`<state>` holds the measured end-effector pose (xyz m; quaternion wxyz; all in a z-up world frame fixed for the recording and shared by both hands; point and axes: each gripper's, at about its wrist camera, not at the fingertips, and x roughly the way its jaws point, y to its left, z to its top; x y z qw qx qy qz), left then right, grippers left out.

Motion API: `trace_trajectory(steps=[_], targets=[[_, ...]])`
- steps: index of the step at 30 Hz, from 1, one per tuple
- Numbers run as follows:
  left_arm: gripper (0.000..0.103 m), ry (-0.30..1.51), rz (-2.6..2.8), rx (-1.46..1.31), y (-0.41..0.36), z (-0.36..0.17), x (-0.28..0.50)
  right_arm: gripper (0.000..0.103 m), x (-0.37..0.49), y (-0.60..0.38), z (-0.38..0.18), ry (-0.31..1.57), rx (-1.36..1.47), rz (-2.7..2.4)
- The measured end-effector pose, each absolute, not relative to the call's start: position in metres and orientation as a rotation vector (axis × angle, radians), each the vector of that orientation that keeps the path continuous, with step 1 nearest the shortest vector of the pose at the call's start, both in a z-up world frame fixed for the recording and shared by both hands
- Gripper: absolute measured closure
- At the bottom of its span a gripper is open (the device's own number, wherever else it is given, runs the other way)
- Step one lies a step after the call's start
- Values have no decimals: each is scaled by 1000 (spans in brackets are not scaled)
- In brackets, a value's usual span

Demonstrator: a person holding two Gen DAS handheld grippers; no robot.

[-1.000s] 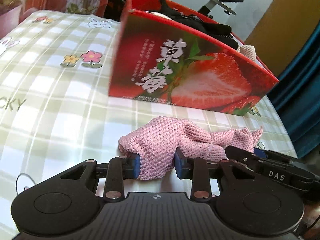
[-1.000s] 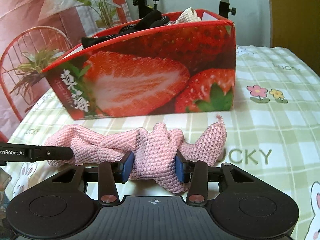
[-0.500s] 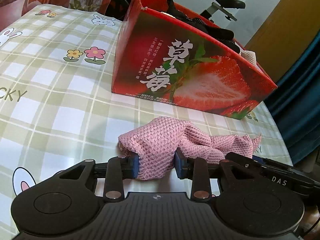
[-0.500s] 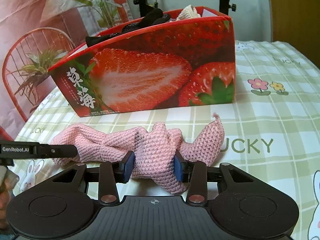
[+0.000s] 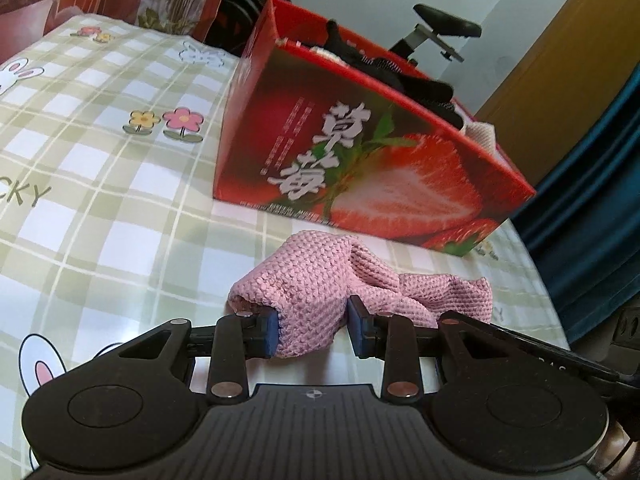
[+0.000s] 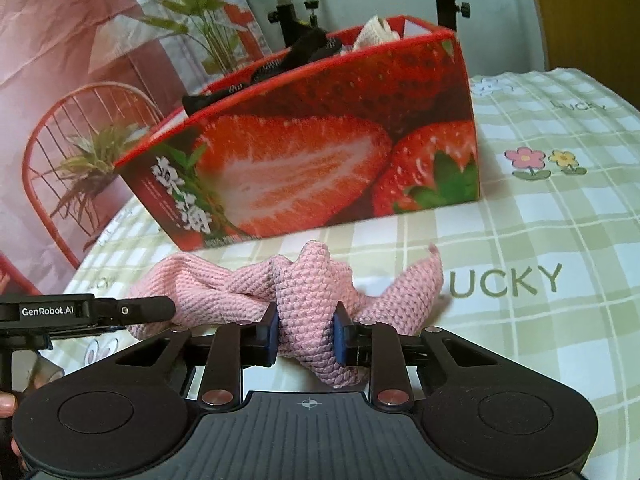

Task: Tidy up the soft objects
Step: 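Lift the pink cloth over the red box with both grippers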

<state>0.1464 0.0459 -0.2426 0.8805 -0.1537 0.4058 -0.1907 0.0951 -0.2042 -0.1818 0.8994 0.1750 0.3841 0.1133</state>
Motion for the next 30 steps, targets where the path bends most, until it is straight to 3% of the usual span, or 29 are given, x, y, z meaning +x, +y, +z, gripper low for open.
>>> trace_trajectory(steps=[17, 30], targets=[[68, 648, -504, -260, 28, -175, 141, 80, 94, -230, -123, 569, 368, 229], [68, 598, -513, -249, 4, -126, 202, 80, 167, -252, -59, 474, 296, 210]])
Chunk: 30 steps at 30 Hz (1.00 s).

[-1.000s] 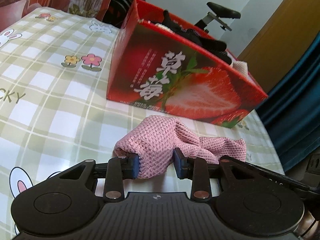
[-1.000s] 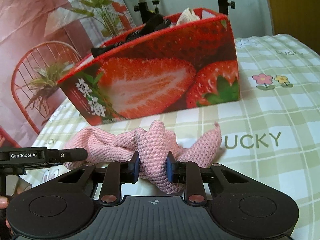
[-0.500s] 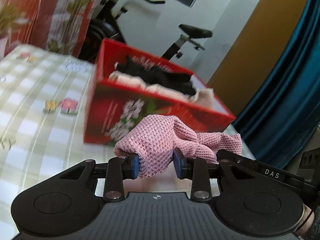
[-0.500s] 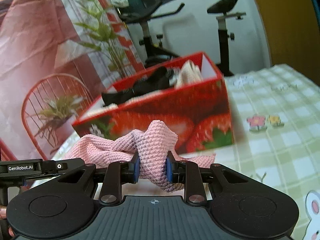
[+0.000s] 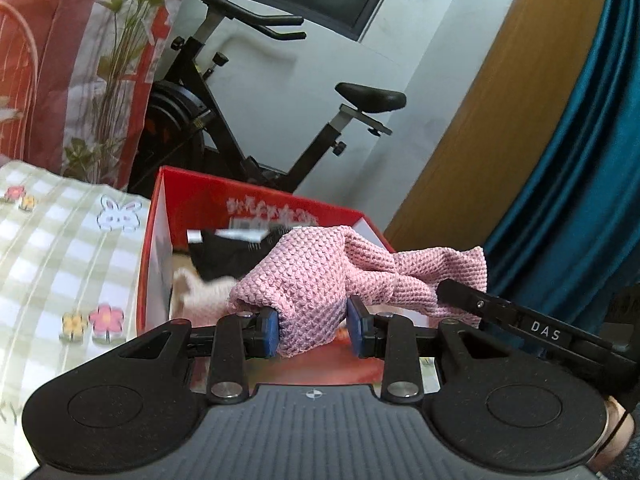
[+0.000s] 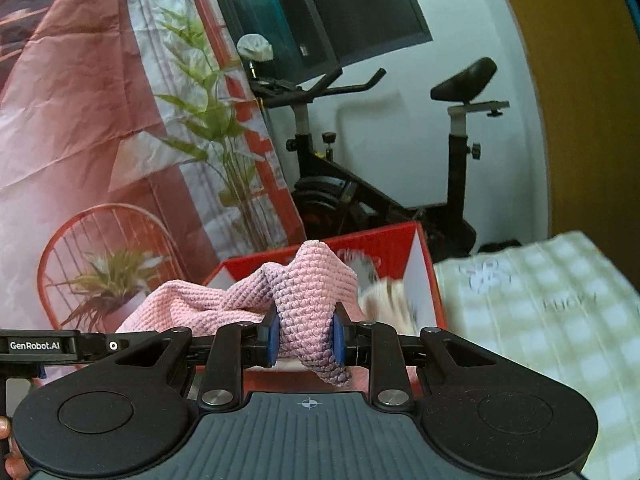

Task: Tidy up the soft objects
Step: 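Lift the pink cloth over the red box with both grippers, then lower the pink cloth into the red box and open both grippers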

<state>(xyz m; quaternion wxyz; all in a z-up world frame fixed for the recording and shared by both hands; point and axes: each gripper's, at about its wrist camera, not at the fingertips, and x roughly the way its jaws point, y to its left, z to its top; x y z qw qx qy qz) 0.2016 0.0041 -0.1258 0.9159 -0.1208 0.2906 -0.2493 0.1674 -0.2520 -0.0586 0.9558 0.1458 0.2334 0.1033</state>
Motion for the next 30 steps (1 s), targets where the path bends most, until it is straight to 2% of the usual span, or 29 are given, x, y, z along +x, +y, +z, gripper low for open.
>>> trace_trajectory(steps=[4, 11, 20, 27, 30], targets=[[68, 656, -495, -225, 0, -132, 228, 80, 202, -248, -62, 540, 267, 200], [69, 859, -481, -267, -1, -157, 279, 80, 264, -225, -94, 743, 165, 179], [69, 909, -435, -156, -17, -165, 312, 80, 310, -211, -122, 880, 180, 124], [68, 901, -422, -134, -24, -167, 320, 80, 324, -210, -131, 912, 178, 102], [64, 892, -428, -121, -26, -165, 320, 78, 322, -212, -130, 906, 168, 107]])
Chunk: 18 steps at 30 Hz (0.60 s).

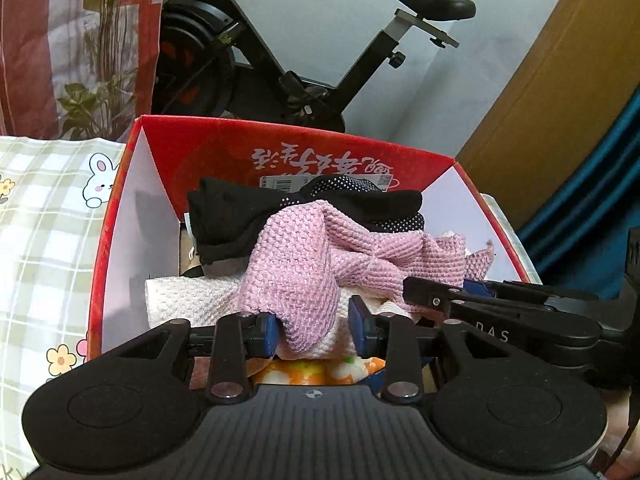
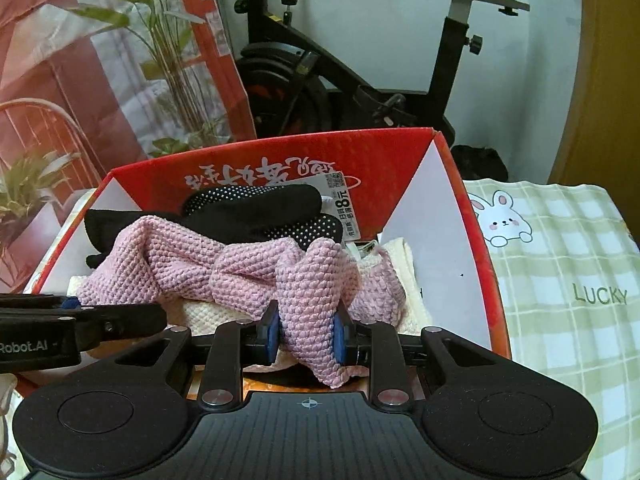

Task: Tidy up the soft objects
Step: 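Lower the pink cloth into the red box and open both grippers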

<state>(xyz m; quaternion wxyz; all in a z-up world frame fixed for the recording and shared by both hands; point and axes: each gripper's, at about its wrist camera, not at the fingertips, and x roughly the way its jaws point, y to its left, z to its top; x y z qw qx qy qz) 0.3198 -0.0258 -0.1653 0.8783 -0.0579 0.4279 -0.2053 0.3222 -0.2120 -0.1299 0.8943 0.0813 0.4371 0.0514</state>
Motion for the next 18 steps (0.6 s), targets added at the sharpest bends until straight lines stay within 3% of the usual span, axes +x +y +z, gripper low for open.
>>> trace_trajectory(steps=[5, 6, 9, 11, 13, 18], targets=[[46, 886, -445, -96, -26, -160, 312, 64, 309, -204, -120, 875, 56, 105], [44, 878, -444, -90, -24, -157, 309, 57, 307, -204, -117, 869, 45, 110], [26, 845, -432, -77, -21, -149, 301, 41, 296, -205, -107, 835, 50, 124], [9, 816, -418, -68, -18, -141, 293, 33, 287, -206, -98, 807, 53, 134], [4, 780, -418, -51, -16, -131, 284, 20, 278, -208, -88, 778, 47, 141], [0, 728, -391, -14, -12, -108, 260, 0, 255, -212, -59, 714, 61, 143]])
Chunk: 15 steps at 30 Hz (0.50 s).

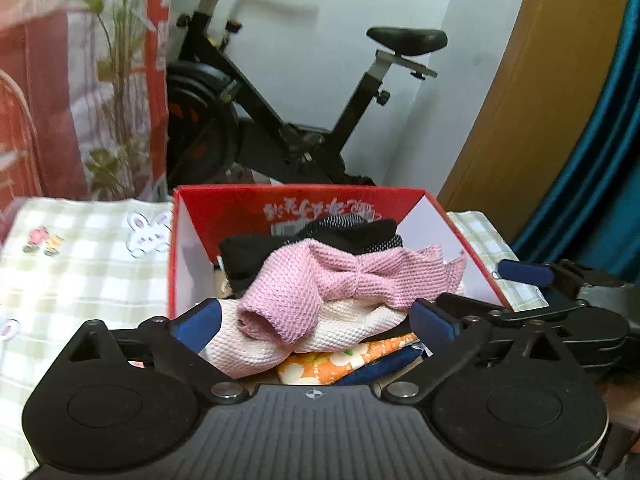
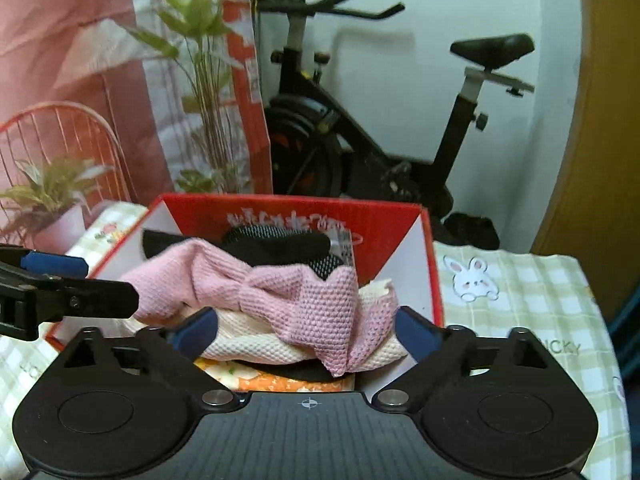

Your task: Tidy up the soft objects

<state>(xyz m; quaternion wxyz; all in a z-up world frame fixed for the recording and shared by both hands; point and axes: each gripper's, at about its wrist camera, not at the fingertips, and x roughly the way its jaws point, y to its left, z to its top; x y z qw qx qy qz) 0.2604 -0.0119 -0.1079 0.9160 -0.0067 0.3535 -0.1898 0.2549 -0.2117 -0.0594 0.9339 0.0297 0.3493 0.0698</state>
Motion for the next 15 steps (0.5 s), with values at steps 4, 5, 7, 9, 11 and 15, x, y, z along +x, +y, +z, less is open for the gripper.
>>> trace_trajectory(steps=[4, 5, 7, 9, 11, 15], targets=[[0, 674, -355, -5, -6, -86, 238, 0, 231, -212, -28, 640, 76, 154], [0, 660, -347, -2, -5, -79, 232, 0, 224, -211, -20, 620, 81, 156], [0, 624, -321, 4, -3, -66, 219, 0, 209, -211, -3, 580, 91, 158], [0, 579, -285, 14, 0, -49, 202, 0, 192, -212, 16, 534, 98, 152], [0, 540, -258, 23, 2, -33, 186, 0, 176, -212, 34, 483, 96, 123], [0, 466, -241, 30, 7, 1, 151, 0, 142, -217, 73, 421, 130, 68]])
